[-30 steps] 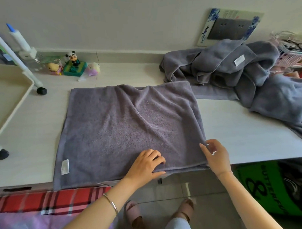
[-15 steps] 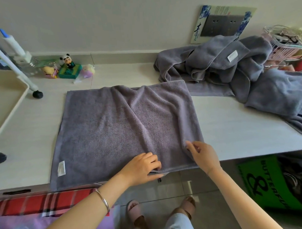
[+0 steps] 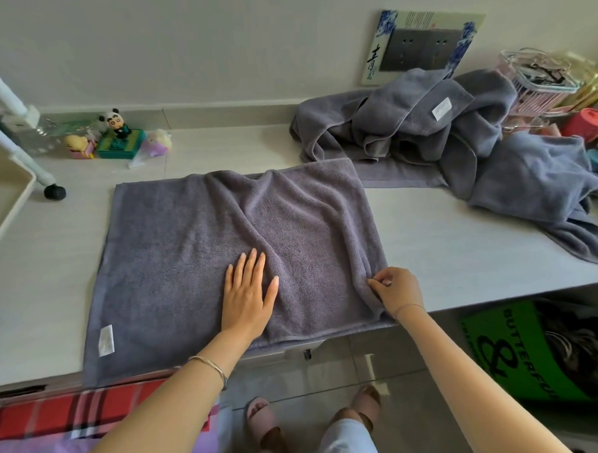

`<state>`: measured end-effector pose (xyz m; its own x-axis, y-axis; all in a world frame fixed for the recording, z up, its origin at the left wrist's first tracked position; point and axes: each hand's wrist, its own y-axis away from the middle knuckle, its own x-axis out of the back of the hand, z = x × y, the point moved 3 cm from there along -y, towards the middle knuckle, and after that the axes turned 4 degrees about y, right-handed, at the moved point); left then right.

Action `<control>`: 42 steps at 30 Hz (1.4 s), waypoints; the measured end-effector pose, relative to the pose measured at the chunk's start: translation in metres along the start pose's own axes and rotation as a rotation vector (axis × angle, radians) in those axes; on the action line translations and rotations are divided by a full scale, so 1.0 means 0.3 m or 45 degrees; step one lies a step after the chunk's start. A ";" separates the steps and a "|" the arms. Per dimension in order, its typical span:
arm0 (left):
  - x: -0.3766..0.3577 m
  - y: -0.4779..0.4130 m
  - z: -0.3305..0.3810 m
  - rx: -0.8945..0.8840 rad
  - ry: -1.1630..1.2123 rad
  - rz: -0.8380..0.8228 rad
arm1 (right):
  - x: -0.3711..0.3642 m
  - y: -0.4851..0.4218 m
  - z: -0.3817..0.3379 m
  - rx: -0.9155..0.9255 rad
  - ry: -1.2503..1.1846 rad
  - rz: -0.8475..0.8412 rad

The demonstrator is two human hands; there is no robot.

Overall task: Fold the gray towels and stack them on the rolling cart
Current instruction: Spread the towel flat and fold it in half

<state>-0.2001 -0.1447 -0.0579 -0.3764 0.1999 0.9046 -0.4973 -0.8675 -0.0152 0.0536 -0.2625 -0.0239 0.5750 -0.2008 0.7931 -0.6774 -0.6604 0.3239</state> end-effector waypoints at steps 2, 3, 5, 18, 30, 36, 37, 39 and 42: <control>0.002 0.001 -0.003 -0.007 -0.002 -0.008 | 0.034 -0.014 0.009 -0.002 -0.039 -0.076; 0.003 0.001 -0.005 -0.014 -0.004 -0.003 | 0.064 -0.022 0.021 -0.009 -0.078 -0.079; 0.004 0.001 -0.004 -0.023 -0.006 -0.012 | 0.143 -0.037 0.065 -0.015 -0.152 -0.003; -0.001 0.013 0.016 -0.132 -0.108 -0.109 | 0.125 0.207 0.130 0.059 -0.361 0.365; -0.007 0.017 0.012 -0.154 -0.108 -0.065 | -0.085 0.316 0.116 -0.315 -1.033 0.220; 0.014 0.013 0.004 -0.085 0.049 0.077 | -0.054 0.330 0.117 -0.169 -1.189 0.255; 0.018 0.011 -0.003 -0.082 0.044 0.088 | -0.063 0.336 0.142 -0.230 -1.181 0.236; 0.022 0.010 -0.015 -0.080 0.008 0.092 | -0.095 0.346 0.188 -0.421 -1.220 0.180; 0.032 -0.001 -0.025 -0.073 -0.060 0.112 | -0.112 0.326 0.193 -0.535 -1.342 0.069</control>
<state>-0.2093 -0.1391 -0.0523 -0.3841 0.1018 0.9177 -0.5086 -0.8529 -0.1182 -0.0053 -0.3623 -0.0487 0.5055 -0.8616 0.0463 -0.6991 -0.3776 0.6073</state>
